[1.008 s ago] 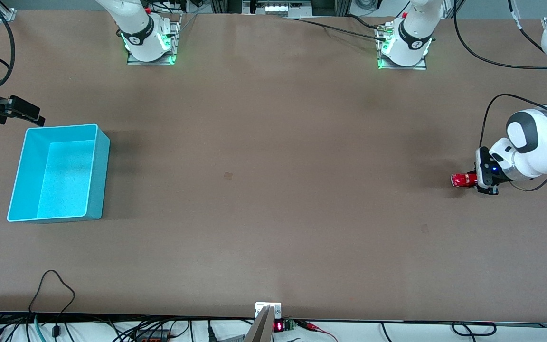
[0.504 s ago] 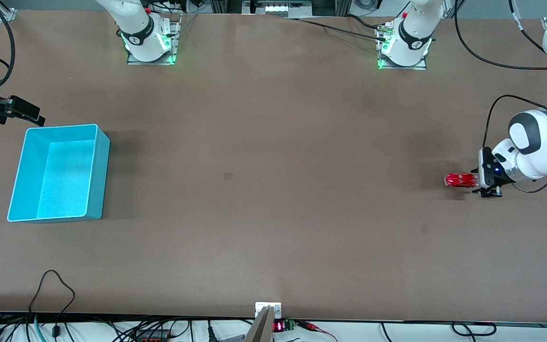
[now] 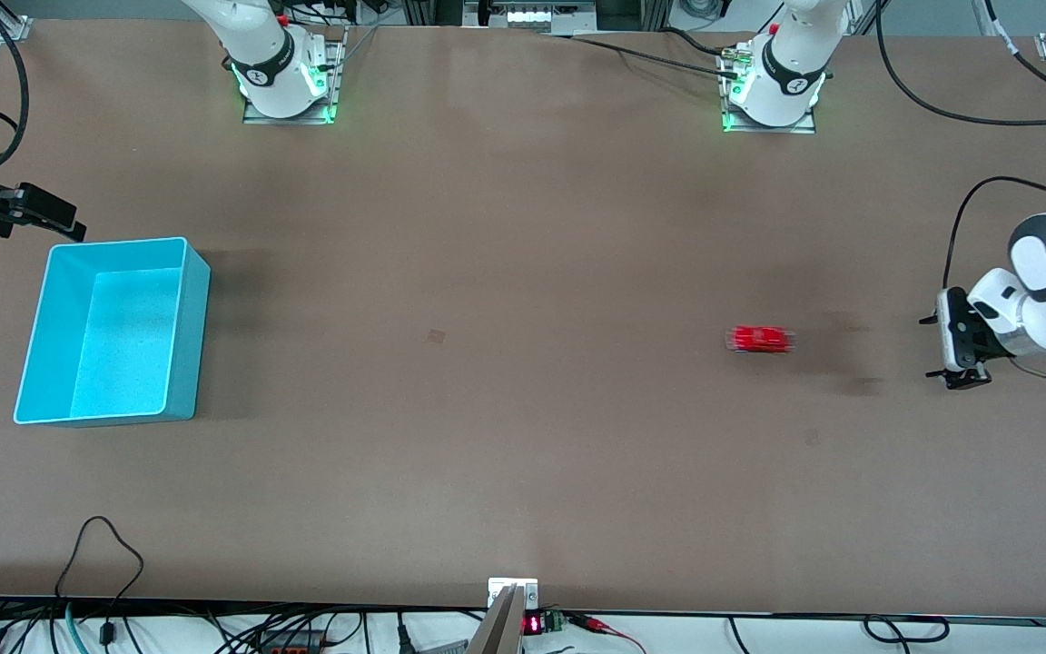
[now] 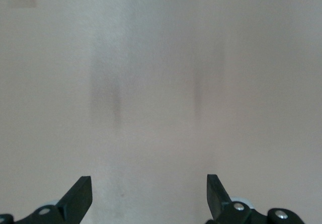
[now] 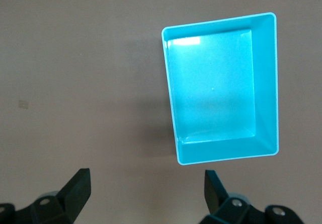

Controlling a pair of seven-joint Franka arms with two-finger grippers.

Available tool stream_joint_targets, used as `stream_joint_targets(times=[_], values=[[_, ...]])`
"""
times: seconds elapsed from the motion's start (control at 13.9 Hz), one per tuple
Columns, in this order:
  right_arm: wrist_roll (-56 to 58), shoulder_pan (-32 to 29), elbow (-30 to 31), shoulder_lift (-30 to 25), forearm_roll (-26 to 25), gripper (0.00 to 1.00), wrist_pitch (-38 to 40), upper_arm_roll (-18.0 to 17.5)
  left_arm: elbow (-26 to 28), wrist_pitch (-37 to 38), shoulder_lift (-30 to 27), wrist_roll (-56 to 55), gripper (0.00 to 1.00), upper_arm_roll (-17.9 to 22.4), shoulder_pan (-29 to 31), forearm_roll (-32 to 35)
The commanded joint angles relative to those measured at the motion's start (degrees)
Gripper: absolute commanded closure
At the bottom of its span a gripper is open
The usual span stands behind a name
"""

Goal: Wind red beetle toy and store in blue box
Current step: 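Raise the left gripper away while the car rolls toward the box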

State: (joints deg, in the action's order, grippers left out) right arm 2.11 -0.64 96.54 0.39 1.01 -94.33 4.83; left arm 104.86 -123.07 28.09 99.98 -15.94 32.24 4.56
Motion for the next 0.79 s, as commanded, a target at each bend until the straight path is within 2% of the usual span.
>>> stream_joint_targets(times=[0.0, 0.29, 0.72], values=[[-0.53, -0.41, 0.05, -0.39, -0.22, 0.00, 0.55, -0.08, -2.11, 6.68, -2.51, -7.49, 0.00, -1.45, -0.16, 0.36], [-0.61, -0.32, 0.05, -0.30, -0.22, 0.00, 0.46, -0.08, -8.26, 19.32, -3.56, -16.20, 0.00, -2.86, -0.50, 0.71], [-0.53, -0.32, 0.05, -0.03, -0.22, 0.00, 0.46, -0.08, -8.97, 28.22, -10.41, -33.68, 0.00, -3.22, -4.45, 0.88]])
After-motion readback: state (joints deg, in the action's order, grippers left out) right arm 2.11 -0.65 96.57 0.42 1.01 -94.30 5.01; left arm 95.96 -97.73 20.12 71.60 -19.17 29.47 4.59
